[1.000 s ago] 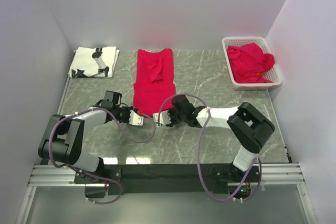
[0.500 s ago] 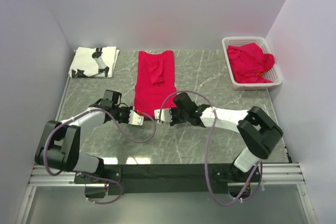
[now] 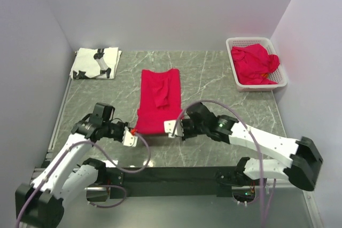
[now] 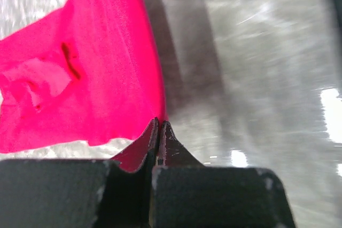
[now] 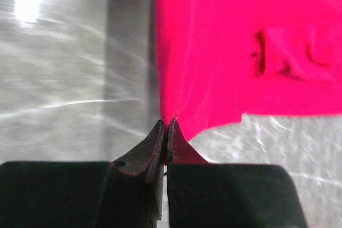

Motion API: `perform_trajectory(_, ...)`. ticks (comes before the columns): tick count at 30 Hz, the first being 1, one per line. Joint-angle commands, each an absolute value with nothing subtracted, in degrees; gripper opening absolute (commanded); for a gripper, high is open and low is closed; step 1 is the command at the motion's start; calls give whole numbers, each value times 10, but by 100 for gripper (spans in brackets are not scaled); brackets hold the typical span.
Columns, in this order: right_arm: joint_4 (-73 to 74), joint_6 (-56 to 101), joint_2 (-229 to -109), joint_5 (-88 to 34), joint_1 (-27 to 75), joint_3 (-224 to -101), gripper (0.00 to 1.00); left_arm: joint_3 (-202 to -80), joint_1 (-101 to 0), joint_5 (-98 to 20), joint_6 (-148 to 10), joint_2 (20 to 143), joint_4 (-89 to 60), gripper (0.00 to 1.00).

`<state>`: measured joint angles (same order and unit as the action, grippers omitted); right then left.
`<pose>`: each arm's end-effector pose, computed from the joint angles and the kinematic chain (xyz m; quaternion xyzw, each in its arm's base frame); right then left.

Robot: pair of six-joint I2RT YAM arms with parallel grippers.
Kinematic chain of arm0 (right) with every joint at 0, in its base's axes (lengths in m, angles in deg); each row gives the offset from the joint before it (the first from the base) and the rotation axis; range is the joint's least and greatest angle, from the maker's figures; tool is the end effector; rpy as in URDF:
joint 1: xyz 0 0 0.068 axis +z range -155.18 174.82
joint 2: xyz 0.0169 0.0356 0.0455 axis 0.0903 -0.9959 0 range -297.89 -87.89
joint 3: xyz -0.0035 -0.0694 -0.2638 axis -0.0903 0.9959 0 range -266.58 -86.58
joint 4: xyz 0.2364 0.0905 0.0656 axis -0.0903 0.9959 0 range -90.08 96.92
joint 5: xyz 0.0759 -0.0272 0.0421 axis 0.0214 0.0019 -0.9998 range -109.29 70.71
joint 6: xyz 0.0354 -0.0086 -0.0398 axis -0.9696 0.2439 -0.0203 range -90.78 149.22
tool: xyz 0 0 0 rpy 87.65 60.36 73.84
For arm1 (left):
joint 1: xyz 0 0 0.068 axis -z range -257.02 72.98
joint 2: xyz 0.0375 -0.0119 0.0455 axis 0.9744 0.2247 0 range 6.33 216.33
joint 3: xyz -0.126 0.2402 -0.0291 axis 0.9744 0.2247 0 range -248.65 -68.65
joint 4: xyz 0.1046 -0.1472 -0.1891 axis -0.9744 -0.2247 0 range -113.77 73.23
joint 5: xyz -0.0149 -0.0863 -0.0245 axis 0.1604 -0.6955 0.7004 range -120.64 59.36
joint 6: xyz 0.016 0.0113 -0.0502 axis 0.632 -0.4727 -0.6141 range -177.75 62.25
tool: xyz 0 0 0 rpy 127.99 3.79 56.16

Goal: Fold and stack the t-shirts
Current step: Fold the tshirt

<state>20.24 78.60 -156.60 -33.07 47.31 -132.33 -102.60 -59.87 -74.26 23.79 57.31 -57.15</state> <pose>0.1469 0.2053 0.2447 -0.7377 0.5374 0.1207 0.3905 0.1451 -0.0705 0.2201 0.7440 0.5015 -0.1629 0.4105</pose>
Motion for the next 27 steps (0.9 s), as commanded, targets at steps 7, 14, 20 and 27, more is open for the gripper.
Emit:
perform_trajectory(7,332,654,-1411,-377,577,-1317,0,-1095,-589,-857,213,450,-841,1)
perform_trajectory(14,333,635,-1383,-357,576,-1313,0,-1167,-589,-871,113,485,-860,0)
perform_trajectory(20,320,671,-1410,-379,506,-1349,0,-1239,-593,-868,111,581,-846,0)
perform_trajectory(27,352,745,-1508,-455,394,-1431,0,-1358,-652,-889,165,726,-846,1)
